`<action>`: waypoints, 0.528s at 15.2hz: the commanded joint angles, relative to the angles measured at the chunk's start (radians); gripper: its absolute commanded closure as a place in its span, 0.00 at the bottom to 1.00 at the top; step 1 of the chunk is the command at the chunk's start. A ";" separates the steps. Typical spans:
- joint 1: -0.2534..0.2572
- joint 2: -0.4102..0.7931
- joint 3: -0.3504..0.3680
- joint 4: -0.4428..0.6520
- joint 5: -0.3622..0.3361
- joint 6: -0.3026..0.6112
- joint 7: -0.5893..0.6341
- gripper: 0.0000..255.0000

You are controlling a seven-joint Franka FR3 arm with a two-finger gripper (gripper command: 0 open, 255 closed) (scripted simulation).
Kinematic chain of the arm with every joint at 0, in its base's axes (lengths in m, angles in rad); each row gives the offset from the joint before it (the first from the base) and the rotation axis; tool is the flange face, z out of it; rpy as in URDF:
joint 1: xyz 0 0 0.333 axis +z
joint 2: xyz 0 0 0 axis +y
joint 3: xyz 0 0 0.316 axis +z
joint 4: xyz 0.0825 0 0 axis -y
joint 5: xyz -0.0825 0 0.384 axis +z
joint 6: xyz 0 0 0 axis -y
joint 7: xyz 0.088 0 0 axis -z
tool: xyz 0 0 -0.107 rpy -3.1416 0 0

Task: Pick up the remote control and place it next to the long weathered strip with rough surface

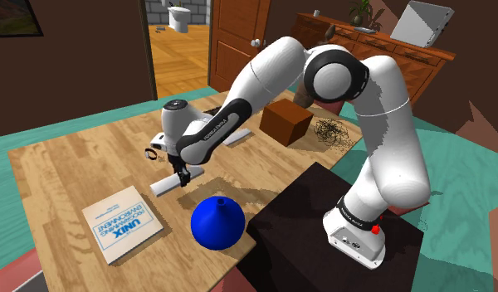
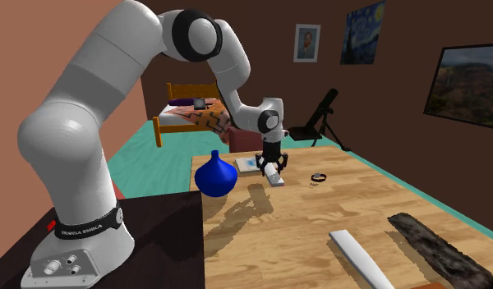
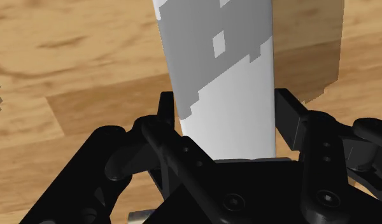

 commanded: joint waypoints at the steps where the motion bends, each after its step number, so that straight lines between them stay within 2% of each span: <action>1: -0.001 -0.023 0.004 -0.004 0.004 -0.019 -0.001 1.00; 8: -0.010 -0.095 0.017 -0.016 0.018 -0.079 -0.010 1.00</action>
